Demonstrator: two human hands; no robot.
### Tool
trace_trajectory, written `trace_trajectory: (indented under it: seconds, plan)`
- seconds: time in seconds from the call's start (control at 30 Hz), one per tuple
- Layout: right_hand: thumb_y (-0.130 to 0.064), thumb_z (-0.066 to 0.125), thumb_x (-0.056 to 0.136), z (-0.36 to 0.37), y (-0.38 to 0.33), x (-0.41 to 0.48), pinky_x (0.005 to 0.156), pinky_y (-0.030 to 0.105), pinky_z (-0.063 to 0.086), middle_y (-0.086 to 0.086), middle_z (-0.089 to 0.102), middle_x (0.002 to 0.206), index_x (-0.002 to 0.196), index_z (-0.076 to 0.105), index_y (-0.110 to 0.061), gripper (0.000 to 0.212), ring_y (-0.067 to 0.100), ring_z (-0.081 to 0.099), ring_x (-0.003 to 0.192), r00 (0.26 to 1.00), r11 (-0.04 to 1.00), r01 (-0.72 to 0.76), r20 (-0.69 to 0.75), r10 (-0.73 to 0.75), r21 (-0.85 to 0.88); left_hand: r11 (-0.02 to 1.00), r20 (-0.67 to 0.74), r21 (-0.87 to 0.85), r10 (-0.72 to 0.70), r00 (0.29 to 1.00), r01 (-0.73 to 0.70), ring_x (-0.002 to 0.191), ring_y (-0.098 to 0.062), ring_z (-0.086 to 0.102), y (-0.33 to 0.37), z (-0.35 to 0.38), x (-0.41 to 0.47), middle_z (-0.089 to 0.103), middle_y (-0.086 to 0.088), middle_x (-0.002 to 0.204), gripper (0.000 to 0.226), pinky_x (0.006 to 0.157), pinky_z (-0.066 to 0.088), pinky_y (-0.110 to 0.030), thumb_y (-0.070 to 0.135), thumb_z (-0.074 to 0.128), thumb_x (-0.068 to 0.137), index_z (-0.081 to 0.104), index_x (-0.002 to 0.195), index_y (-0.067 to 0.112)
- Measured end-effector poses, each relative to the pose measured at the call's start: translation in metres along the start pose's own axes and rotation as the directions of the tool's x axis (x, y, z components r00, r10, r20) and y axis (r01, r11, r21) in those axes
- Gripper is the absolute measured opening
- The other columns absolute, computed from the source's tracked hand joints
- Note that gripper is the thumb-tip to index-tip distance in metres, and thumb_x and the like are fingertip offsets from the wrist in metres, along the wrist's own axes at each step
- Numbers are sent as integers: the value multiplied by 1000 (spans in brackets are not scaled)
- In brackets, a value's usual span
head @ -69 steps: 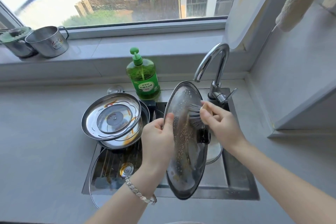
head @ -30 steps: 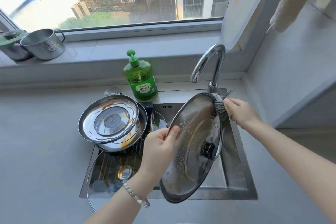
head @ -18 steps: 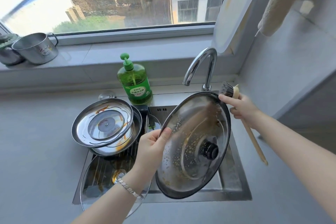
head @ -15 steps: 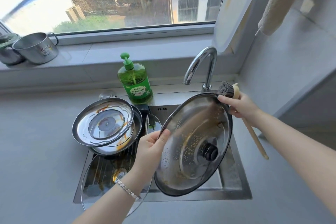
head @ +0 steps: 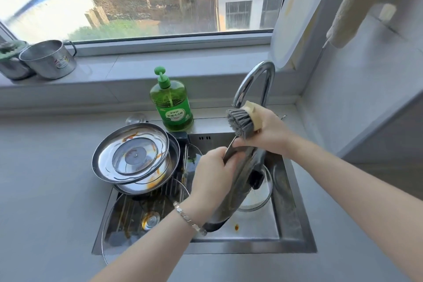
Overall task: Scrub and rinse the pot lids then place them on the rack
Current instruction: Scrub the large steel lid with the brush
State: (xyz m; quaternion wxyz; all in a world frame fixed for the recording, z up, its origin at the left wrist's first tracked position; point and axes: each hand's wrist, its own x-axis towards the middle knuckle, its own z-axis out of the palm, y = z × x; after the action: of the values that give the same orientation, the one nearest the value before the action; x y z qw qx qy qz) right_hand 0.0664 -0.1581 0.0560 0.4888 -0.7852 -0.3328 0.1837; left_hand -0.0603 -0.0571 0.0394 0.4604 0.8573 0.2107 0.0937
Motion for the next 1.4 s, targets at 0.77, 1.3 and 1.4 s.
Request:
trace_trajectory:
  seconds: [0.77, 1.3, 1.4]
  plan:
    - [-58, 61, 74, 43, 5, -46, 65, 26, 37, -8, 47, 61, 119, 60, -42, 47, 11, 41, 61, 971, 967, -234, 75, 228, 99, 895, -319, -348, -392, 863, 278, 53, -18, 34, 9, -21, -9, 36, -1, 54, 42, 54, 28, -31, 24, 39, 100, 37, 59, 12]
    - [-62, 60, 68, 56, 13, -37, 68, 30, 42, -8, 52, 59, 114, 60, -45, 49, 9, 48, 61, 966, 952, -235, -62, 251, 195, 926, -295, -320, -299, 907, 201, 51, -18, 32, 2, -18, -16, 34, 0, 51, 44, 53, 27, -31, 23, 42, 99, 35, 56, 13]
    - [-69, 56, 61, 53, 16, -35, 75, 37, 49, -9, 58, 66, 111, 59, -47, 55, 11, 55, 70, 961, 952, -239, -91, 259, 189, 927, -279, -315, -294, 914, 202, 49, -15, 30, 3, -18, -13, 31, 1, 50, 45, 50, 25, -28, 21, 42, 99, 32, 56, 14]
